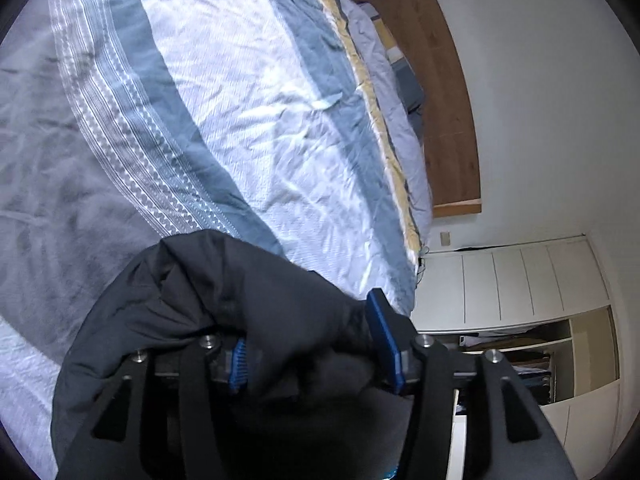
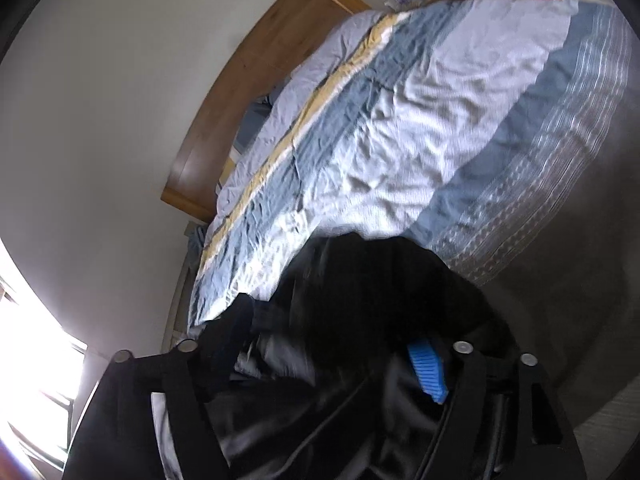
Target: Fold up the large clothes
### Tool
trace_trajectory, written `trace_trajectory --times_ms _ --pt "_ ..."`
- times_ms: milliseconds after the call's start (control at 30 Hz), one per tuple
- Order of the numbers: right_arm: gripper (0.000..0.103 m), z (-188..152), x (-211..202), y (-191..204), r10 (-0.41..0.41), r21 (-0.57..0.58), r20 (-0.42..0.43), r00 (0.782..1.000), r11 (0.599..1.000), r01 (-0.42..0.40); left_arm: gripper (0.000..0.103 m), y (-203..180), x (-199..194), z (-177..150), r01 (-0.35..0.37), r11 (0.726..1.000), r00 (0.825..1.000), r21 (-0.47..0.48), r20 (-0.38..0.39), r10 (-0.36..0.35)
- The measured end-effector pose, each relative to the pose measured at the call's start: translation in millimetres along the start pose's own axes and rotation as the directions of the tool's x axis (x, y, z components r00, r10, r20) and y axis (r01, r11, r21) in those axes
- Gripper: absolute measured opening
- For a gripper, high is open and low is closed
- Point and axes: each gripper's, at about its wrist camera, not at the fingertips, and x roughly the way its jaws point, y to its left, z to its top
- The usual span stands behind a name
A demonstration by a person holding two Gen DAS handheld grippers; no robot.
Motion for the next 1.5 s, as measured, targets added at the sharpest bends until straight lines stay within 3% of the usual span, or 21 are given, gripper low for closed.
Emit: trace_trajectory --times_ms 167,367,500,600,833,1000,1067,1133,1267,1500 --pt "0.076 5.7 -46.3 21.1 0.017 -0.029 0.033 0.999 0.999 -0.016 0.052 -23.6 -43.7 -3.7 0.0 1.0 0.999 0.022 0.034 -0.001" --pt "0.076 -14.4 -101.2 66.2 0.039 -0.173 0.008 0.999 0.984 -0.037 0.053 -57.8 -109.6 -18.8 -0.073 0.99 0.993 0.121 0.105 0.061" --pt "0.076 -37.9 -118.0 97.4 0.032 -0.283 -0.015 0.999 0.958 -0.035 0.053 -80.1 -134.9 -49.6 -0.19 0.949 0.977 0.25 0.147 0.156" --pt "0.076 -60.1 -113.2 120.0 0.001 -0.374 -0.03 1.0 0.927 -0.012 0.053 -89.7 -129.3 -80.7 -0.259 0.898 0.964 0.357 0.153 0.217" --pt "0.076 -123.8 -38.1 153.8 -0.077 -0.521 -0.119 0.99 0.854 0.004 0.053 -94.6 -30.7 -155.8 -0.287 0.776 0.95 0.562 0.065 0.304" --pt "0.076 -143.2 47.7 175.8 -0.152 -0.62 -0.191 0.97 0.785 0.001 0.053 -116.1 47.3 -179.8 -0.288 0.681 0.94 0.674 0.061 0.337" --pt "0.077 -140.7 79.5 182.2 -0.184 -0.645 -0.205 0.961 0.764 0.008 0.053 -126.1 82.8 -180.3 -0.317 0.637 0.922 0.703 0.072 0.379" --pt "0.077 -134.7 115.6 187.0 -0.239 -0.671 -0.214 0.947 0.741 0.035 0.053 -128.2 116.8 -169.1 -0.375 0.592 0.889 0.713 0.096 0.447" --pt "0.078 -122.7 160.9 181.6 -0.302 -0.705 -0.205 0.931 0.706 0.074 0.053 -124.4 159.8 -139.9 -0.422 0.585 0.862 0.692 0.106 0.496" --pt "0.08 -95.7 209.6 159.6 -0.308 -0.665 -0.232 0.923 0.742 0.081 0.055 -115.0 209.7 -107.1 -0.448 0.56 0.832 0.697 0.097 0.546"
